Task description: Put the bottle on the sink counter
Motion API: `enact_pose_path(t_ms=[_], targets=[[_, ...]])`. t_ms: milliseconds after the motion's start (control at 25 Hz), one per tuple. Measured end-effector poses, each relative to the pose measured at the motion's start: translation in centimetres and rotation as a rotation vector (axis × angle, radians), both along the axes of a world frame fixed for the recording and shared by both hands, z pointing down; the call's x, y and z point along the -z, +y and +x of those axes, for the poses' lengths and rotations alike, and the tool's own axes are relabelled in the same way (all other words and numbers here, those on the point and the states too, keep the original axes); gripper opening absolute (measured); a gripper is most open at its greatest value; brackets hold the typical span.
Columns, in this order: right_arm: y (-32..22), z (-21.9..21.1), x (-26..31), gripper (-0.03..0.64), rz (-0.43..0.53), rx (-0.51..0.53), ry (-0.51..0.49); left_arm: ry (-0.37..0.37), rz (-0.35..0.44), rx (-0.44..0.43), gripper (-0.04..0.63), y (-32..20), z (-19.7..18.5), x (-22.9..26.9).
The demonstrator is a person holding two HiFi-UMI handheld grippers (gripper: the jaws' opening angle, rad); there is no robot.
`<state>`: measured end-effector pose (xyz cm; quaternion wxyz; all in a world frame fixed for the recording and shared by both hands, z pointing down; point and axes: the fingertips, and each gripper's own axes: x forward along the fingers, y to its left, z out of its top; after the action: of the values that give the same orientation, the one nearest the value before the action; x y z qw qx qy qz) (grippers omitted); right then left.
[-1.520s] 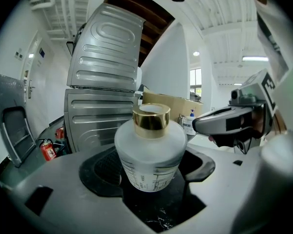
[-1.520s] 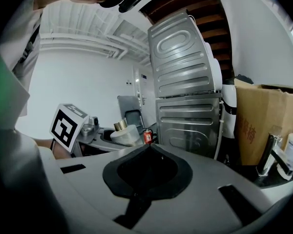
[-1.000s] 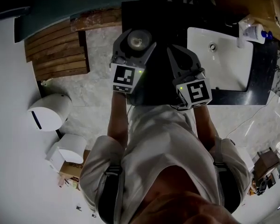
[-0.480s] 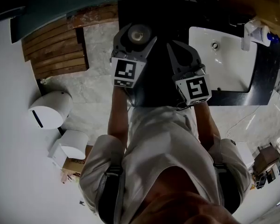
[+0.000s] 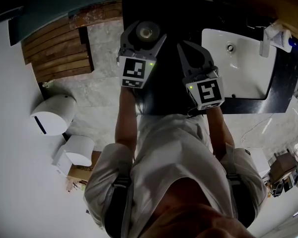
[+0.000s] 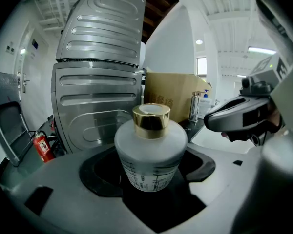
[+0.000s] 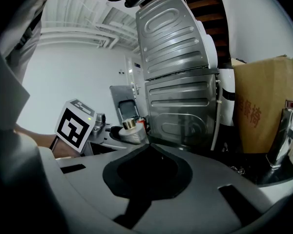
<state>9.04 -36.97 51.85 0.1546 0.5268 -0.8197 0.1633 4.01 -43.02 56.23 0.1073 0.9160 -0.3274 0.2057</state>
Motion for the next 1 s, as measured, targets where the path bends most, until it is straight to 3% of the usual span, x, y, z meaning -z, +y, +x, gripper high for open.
enact_pose_path(t_ms=[1000], targets=[[-0.7, 2.1, -2.0, -0.002, -0.035, -0.032, -0.006, -0.086, -0.032, 0.012, 0.33, -2.3, 1.4, -3.7]])
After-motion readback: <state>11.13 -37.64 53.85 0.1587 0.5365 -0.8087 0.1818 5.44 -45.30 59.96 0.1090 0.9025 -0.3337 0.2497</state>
